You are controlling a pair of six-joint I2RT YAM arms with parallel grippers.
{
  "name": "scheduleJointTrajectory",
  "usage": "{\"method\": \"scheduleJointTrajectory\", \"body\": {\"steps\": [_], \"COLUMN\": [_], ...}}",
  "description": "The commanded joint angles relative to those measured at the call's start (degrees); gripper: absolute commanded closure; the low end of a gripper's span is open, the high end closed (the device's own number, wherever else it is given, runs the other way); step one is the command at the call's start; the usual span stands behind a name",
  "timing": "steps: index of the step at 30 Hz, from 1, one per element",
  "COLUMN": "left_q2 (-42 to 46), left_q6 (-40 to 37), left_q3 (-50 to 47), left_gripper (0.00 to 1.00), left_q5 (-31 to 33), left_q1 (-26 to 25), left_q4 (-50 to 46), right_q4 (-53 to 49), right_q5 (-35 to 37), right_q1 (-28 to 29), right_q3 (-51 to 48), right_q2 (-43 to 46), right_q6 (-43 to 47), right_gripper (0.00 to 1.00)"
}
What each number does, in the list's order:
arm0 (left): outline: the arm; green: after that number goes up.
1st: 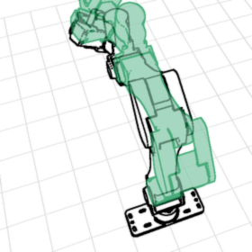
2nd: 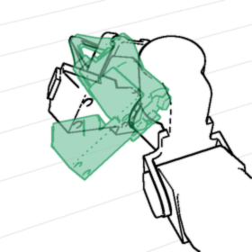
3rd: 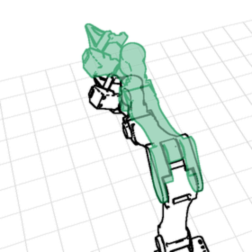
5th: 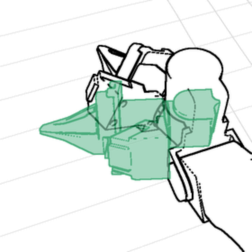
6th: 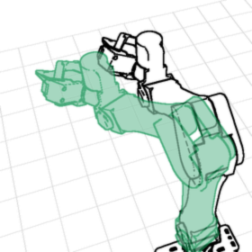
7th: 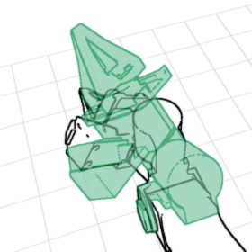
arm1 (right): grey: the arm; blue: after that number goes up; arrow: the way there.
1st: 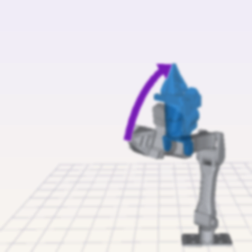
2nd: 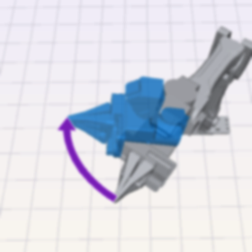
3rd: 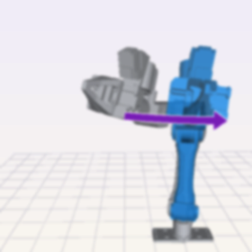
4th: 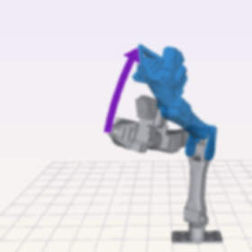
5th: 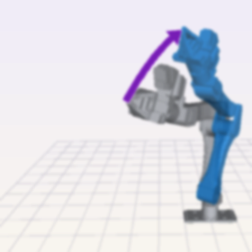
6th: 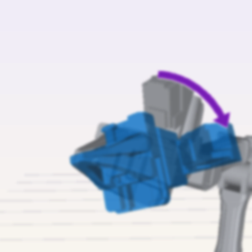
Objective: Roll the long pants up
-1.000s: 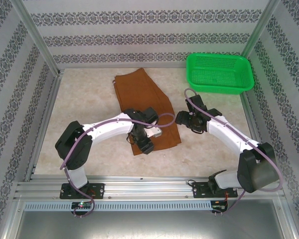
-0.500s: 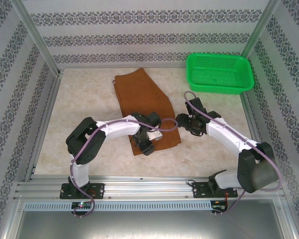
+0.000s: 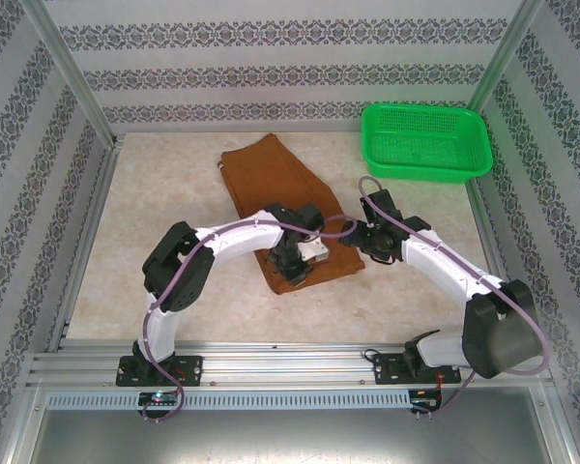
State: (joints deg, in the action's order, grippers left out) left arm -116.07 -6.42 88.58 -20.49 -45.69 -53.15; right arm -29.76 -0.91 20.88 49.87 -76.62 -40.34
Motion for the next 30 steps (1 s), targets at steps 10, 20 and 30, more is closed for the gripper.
{"method": "scheduleJointTrajectory", "body": {"steps": [10, 20, 30], "left_q2": [-6.56, -15.37, -14.45], "left_q6": [1.59, -0.23, -3.29], "left_q3": [11.70, 19.57, 21.24], "left_gripper": [0.97, 0.97, 0.87], "left_q5": [-13.70, -8.23, -6.19], "left_q1": [12.23, 15.94, 16.02], "left_q4": [-14.82, -15.46, -14.82], "right_q4": [-0.52, 6.17, 9.79], "right_q5": [1.99, -7.40, -8.96], "right_q1": [0.47, 4.54, 7.57], "right_q3": [2.81, 3.65, 10.31], "right_q2": [2.80, -1.58, -18.40], "right_q6": [0.09, 1.74, 1.87], "right_gripper": [0.41, 1.00, 1.00]}}
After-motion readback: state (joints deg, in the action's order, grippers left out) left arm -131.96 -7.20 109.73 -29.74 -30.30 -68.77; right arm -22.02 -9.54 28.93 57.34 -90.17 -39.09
